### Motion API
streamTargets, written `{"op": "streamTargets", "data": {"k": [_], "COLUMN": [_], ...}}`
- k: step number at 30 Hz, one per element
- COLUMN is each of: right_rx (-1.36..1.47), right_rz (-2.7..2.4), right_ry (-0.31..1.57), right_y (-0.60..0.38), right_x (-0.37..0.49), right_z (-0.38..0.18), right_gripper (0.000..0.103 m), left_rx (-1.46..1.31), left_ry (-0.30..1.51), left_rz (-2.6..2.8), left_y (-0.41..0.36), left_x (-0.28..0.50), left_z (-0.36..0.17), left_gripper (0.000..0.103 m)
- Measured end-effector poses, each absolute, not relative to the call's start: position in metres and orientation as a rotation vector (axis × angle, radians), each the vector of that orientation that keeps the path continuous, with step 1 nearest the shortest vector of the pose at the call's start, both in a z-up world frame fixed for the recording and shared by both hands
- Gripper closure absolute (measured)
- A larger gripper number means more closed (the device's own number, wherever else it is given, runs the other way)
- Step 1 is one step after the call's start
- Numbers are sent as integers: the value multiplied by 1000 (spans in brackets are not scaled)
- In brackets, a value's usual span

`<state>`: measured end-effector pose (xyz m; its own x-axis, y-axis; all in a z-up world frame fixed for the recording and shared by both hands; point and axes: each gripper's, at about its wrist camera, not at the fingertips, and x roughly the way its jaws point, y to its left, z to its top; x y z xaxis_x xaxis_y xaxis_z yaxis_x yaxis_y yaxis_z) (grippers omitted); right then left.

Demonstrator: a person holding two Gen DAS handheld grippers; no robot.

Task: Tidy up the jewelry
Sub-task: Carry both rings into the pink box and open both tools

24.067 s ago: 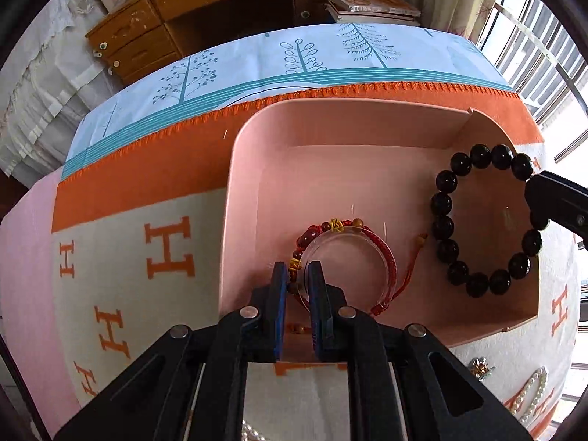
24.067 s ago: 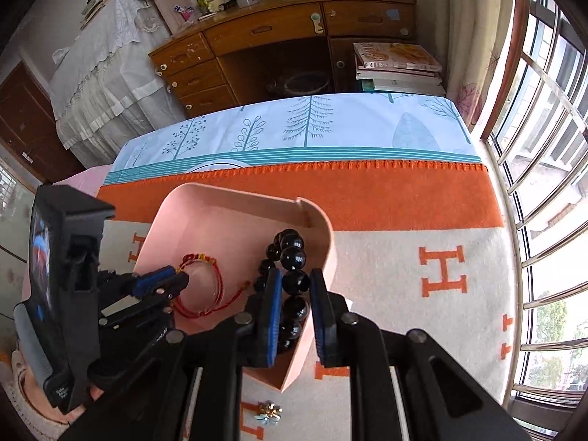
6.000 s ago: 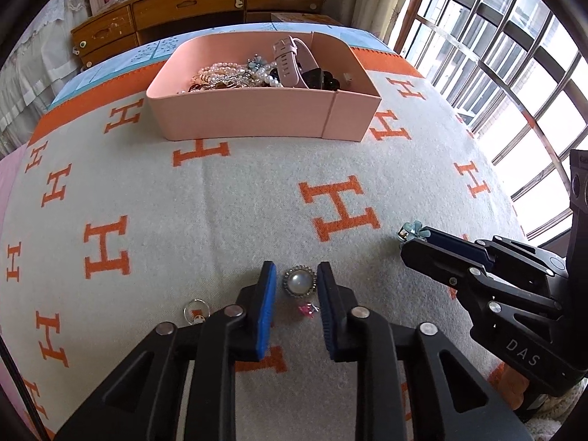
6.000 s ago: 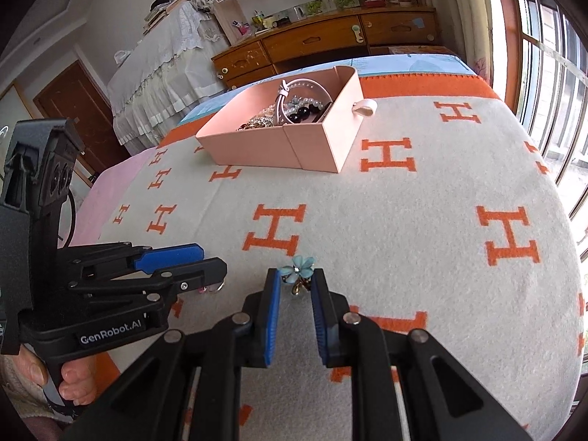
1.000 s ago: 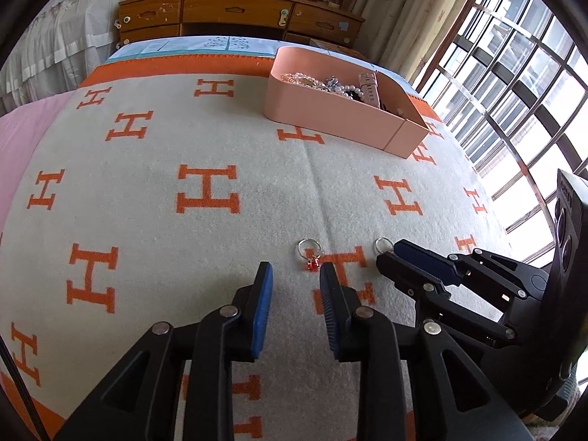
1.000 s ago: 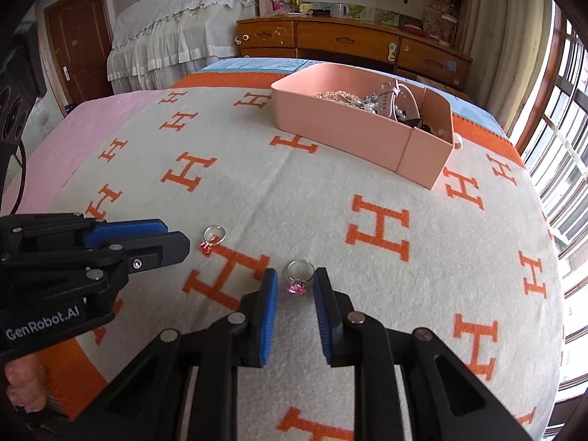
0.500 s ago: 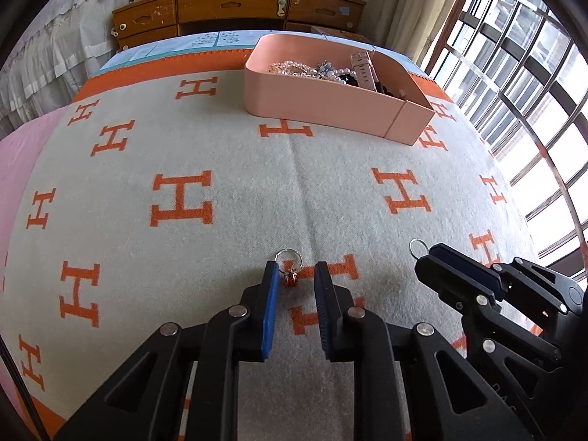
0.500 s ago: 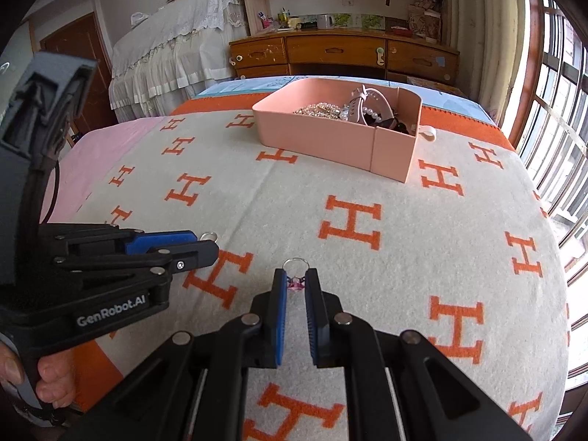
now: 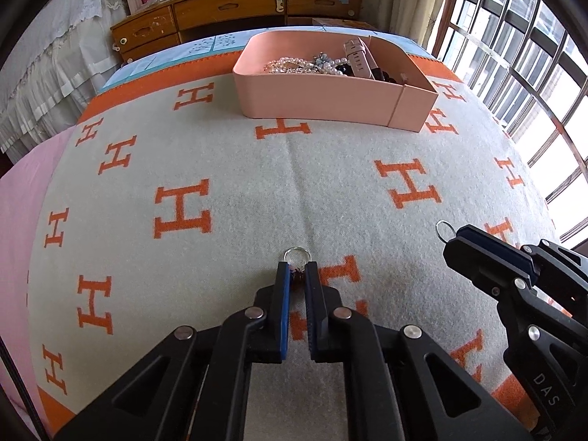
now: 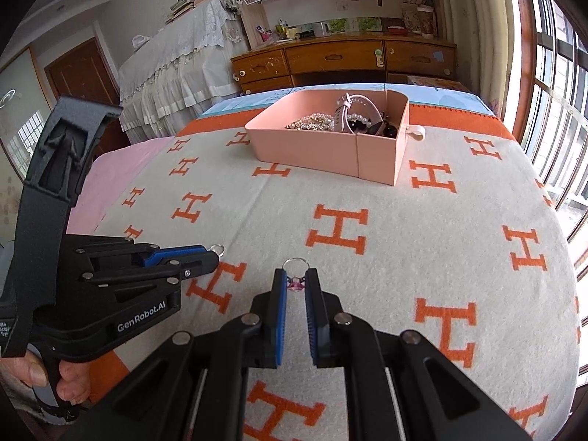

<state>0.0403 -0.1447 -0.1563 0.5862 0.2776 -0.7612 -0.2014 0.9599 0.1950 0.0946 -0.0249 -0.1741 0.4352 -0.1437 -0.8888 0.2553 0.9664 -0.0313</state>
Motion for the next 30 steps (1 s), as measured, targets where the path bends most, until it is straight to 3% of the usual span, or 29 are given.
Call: {"op": "streamTargets", "data": {"k": [8, 15, 24, 30], "right_rx": [101, 114, 196, 304], "right_rz": [263, 309, 349, 283], "right_ry": [870, 844, 826, 931], "right_y": [-150, -153, -170, -187], "right_x": [41, 56, 145, 219], "right_z": [-146, -117, -51, -57], "right_gripper": [93, 93, 93, 93], "left_rx": [102, 53, -28, -57], "left_ry": [1061, 1004, 958, 1000], "left_rz": [-266, -326, -413, -381], "left_y": [-25, -21, -25, -34], "left_x": [90, 104, 189, 254], "left_z": [-163, -116, -38, -32], "left_gripper": [98, 98, 98, 98]}}
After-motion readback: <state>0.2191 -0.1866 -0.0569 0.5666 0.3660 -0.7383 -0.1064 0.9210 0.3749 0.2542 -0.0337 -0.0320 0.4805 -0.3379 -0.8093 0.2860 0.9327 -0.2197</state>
